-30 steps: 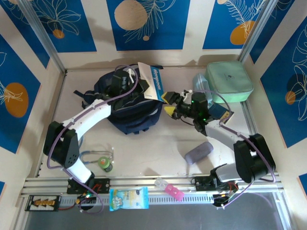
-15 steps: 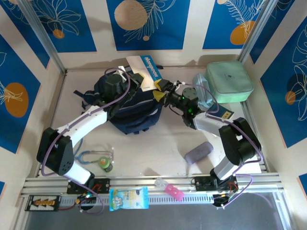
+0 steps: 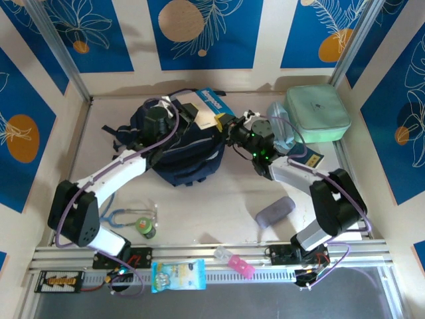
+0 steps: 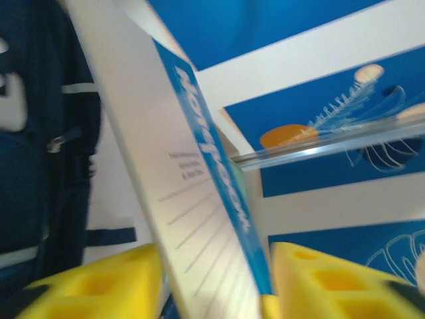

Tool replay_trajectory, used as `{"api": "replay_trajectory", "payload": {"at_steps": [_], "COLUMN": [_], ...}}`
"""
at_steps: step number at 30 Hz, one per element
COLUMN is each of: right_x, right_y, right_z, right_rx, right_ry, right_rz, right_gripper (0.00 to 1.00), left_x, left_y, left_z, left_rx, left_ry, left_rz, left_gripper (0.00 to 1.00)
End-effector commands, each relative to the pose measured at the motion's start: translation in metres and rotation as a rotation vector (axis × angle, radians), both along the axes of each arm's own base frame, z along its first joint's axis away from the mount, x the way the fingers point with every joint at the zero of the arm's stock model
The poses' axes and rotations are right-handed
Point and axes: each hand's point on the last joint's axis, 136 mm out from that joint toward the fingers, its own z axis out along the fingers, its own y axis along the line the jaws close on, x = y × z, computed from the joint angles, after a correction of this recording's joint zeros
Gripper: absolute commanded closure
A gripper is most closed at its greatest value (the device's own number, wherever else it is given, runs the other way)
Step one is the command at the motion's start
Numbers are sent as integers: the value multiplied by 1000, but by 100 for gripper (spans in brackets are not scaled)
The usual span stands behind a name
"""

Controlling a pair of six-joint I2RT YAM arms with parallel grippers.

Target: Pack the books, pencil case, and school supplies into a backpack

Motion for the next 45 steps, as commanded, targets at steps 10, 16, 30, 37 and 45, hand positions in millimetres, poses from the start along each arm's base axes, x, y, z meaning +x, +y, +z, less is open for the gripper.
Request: {"api": "replay_trajectory", "payload": {"at_steps": [10, 16, 30, 37, 45], "right_x": [-33, -50, -68, -70, -76], "right_y": [-73, -102, -116, -118, -125], "right_z": [-8, -26, -34, -38, -40], "right_rx": [-433, -495, -471, -462, -506], "right_ry": [-45, -4, -3, 8, 2], "right_rz": [-83, -102, -127, -128, -145], "right_gripper": [100, 100, 100, 100, 100], "left_x": [-50, -56, -36, -19, -13], "left_y": [39, 33, 42, 36, 21], "left_z": [-95, -134, -183, -190, -143], "left_rx": [957, 1204, 1614, 1738, 1675], "left_ry": [38, 26, 107, 66, -61], "left_rz": [-481, -852, -1144, -1109, -1024], "left_gripper": [0, 9, 18, 48, 80]}}
